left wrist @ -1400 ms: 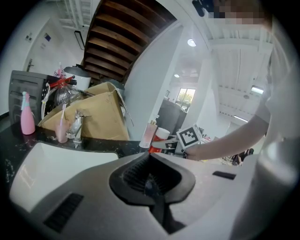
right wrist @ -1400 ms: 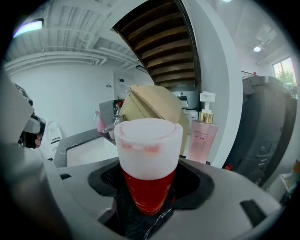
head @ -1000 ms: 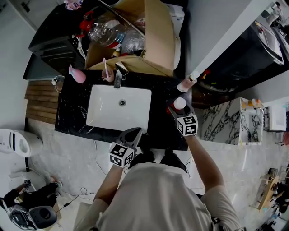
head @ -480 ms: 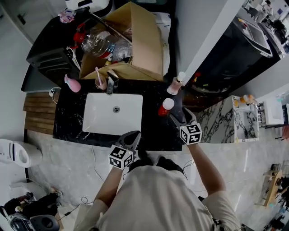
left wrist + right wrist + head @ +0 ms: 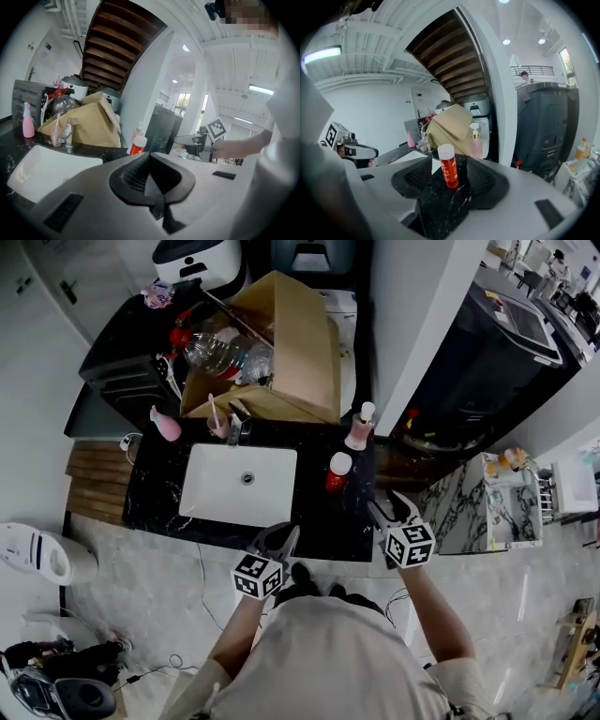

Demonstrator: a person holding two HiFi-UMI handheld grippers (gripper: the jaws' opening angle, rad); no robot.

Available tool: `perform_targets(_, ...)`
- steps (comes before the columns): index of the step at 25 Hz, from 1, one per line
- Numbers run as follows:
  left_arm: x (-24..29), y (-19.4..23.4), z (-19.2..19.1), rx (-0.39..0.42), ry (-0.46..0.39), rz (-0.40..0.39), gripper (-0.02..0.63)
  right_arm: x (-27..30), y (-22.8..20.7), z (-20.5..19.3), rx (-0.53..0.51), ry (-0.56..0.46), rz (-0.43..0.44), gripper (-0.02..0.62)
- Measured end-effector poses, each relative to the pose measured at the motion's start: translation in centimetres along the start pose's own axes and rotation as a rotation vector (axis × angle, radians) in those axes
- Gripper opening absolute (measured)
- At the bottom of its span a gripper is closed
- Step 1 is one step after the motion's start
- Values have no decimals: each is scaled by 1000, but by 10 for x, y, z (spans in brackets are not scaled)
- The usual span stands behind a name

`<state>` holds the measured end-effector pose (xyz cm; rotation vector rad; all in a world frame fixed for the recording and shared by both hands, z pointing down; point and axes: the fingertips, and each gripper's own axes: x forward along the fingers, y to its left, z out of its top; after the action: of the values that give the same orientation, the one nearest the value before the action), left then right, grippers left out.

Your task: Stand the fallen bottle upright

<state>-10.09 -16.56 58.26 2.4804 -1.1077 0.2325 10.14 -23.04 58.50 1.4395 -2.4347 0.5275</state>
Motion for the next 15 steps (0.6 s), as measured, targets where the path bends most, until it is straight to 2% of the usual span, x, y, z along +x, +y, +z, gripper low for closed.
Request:
perform_targets(2, -4, -9, 4, -1, -12, 13, 6, -16, -1, 2, 11, -9, 4, 196)
perform_targets(3, -5, -14, 6, 0, -19, 19, 6, -24, 0, 3, 6, -14, 8, 183)
perform_targets(15, -28, -83, 18, 38, -85, 72, 6, -112, -4, -4, -13, -50, 56, 91)
